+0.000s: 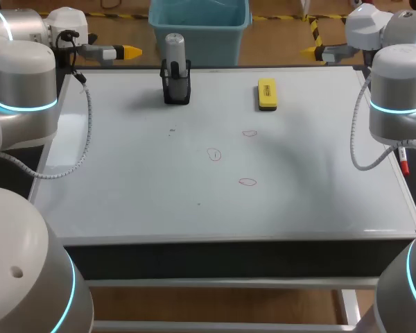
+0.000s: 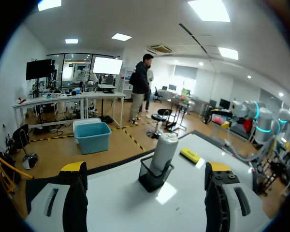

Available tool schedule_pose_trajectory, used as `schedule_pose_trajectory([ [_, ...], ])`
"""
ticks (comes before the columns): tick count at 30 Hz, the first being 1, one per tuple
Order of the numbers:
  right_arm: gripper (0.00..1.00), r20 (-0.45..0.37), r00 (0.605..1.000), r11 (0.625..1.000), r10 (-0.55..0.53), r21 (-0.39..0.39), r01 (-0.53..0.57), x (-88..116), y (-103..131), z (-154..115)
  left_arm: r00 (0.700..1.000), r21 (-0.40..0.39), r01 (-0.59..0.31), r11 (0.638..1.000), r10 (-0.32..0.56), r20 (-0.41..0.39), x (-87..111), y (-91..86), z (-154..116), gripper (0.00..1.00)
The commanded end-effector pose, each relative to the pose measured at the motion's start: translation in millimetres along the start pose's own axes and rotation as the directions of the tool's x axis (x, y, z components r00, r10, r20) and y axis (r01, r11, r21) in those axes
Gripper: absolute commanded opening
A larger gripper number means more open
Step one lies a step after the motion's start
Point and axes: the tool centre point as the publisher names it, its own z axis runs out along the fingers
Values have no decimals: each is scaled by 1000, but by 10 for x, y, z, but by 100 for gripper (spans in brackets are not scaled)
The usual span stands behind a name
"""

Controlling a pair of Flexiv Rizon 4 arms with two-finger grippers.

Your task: Pick up the inspection probe, press it on each red-marked spot on the whiteboard one by one, put down the probe, pick up the eraser, and wipe off all the red marks.

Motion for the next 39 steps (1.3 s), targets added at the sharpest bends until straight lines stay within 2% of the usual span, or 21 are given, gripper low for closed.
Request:
schedule_pose_trajectory([
  [1,100,-1,1000,1000,0,1,0,-6,0,2,1000,6,-1,1000,1,-1,-7,15,11,100],
  [27,100,-1,1000,1000,0,1,0,-6,0,2,1000,6,-1,1000,1,-1,-7,15,11,100],
  [32,100,-1,1000,1000,0,1,0,-6,0,2,998,60,-42,997,45,-52,-53,0,27,100],
  [35,100,-1,1000,1000,0,1,0,-6,0,2,994,116,-35,993,46,-97,-92,-15,54,100],
  [36,100,-1,1000,1000,0,1,0,-6,0,2,993,120,-54,991,66,-95,-103,-17,65,100],
  [39,100,-1,1000,1000,0,1,0,-6,0,2,979,165,-95,982,122,-161,-110,-44,133,100],
])
